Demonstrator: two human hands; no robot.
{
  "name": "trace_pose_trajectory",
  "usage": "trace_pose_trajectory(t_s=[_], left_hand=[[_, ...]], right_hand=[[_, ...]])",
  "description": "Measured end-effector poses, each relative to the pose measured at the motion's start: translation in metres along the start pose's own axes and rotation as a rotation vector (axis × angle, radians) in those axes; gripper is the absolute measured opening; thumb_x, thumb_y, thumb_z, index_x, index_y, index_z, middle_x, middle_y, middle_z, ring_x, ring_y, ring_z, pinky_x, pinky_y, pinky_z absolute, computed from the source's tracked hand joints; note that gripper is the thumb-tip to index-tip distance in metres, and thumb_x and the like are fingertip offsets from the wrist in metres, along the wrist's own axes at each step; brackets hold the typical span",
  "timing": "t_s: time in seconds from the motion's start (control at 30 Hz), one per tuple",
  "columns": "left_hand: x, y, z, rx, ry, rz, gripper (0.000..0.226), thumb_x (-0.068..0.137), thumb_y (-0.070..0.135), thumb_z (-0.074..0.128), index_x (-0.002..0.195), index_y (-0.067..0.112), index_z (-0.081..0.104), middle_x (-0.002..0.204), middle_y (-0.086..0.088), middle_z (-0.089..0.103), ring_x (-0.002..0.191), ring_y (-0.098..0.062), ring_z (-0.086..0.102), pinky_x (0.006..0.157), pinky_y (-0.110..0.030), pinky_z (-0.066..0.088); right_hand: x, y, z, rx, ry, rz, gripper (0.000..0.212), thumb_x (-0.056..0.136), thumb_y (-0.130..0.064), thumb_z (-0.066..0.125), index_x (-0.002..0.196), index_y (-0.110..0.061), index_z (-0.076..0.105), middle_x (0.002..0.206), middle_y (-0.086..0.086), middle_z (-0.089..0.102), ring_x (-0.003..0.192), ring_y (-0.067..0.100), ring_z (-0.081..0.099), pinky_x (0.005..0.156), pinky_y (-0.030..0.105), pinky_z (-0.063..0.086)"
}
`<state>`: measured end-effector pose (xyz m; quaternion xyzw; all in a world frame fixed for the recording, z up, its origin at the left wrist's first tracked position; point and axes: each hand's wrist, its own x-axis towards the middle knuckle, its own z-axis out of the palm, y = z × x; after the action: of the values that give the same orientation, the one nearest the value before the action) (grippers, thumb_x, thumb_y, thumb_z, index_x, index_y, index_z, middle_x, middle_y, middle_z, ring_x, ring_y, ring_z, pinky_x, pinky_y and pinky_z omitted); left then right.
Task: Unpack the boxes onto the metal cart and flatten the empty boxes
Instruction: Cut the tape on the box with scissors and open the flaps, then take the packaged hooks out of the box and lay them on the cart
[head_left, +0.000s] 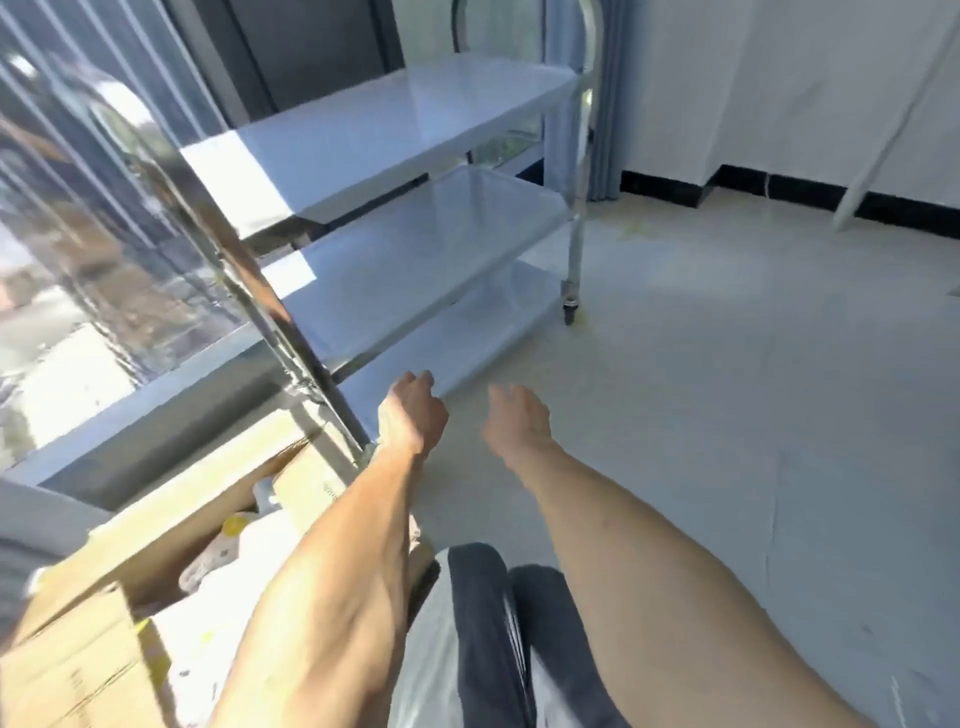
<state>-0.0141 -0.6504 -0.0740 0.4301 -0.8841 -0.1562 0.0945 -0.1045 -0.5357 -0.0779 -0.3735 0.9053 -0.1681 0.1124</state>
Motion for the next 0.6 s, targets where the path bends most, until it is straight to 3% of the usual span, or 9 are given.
trace_pose_trajectory(t_s=[0.17,0.27,0.37,0.47,0.53,0.6], left_hand=[[-0.021,-0.122,-0.009,0.040,0.077,-0.393,0.021,0.082,0.015,0.054,0.100,0.014,0.064,0.102,-0.015,0.067,0.096,-0.035,0.066,0.079,-0.040,0.051],[-0.047,-0.190,-0.008,0.172,-0.185,-0.622,0.027,0.085,0.019,0.056,0.109,0.009,0.065,0.116,-0.016,0.066,0.108,-0.034,0.064,0.083,-0.038,0.051],[-0.071,-0.228,-0.011,0.204,-0.370,-0.756,0.028,0.089,0.021,0.058,0.113,0.009,0.066,0.117,-0.014,0.067,0.110,-0.031,0.063,0.082,-0.033,0.050],[-0.094,-0.239,-0.011,0.237,-0.294,-0.757,0.020,0.086,0.020,0.058,0.101,0.014,0.068,0.107,-0.011,0.068,0.103,-0.032,0.064,0.077,-0.032,0.048],[-0.108,-0.240,-0.011,0.300,-0.198,-0.751,0.016,0.083,0.019,0.058,0.096,0.015,0.067,0.105,-0.010,0.068,0.103,-0.032,0.063,0.077,-0.034,0.048],[-0.117,-0.242,-0.009,0.314,-0.094,-0.764,0.031,0.087,0.016,0.056,0.117,0.016,0.063,0.126,-0.013,0.060,0.115,-0.031,0.056,0.086,-0.038,0.046]], right_hand=[[0.027,-0.101,0.064,0.070,-0.138,-0.324,0.019,0.088,-0.008,0.053,0.105,-0.009,0.061,0.106,0.014,0.065,0.102,0.035,0.063,0.081,0.036,0.050],[0.018,-0.134,0.106,0.089,-0.301,-0.437,0.026,0.094,-0.016,0.050,0.118,-0.012,0.059,0.114,0.017,0.064,0.110,0.036,0.062,0.088,0.037,0.049],[0.008,-0.154,0.145,-0.068,-0.510,-0.718,0.039,0.096,-0.032,0.051,0.133,-0.020,0.051,0.132,0.013,0.054,0.130,0.032,0.047,0.089,0.029,0.041],[-0.009,-0.181,0.161,-0.127,-0.562,-0.940,0.025,0.085,-0.017,0.065,0.110,-0.013,0.063,0.116,0.008,0.062,0.120,0.032,0.047,0.098,0.040,0.038],[-0.027,-0.190,0.173,-0.239,-0.584,-1.094,0.027,0.085,-0.019,0.066,0.111,-0.015,0.064,0.117,0.006,0.063,0.123,0.029,0.046,0.103,0.042,0.037],[-0.042,-0.194,0.175,-0.409,-0.588,-1.177,0.032,0.089,-0.026,0.061,0.120,-0.016,0.062,0.123,0.006,0.061,0.125,0.027,0.047,0.108,0.040,0.030]])
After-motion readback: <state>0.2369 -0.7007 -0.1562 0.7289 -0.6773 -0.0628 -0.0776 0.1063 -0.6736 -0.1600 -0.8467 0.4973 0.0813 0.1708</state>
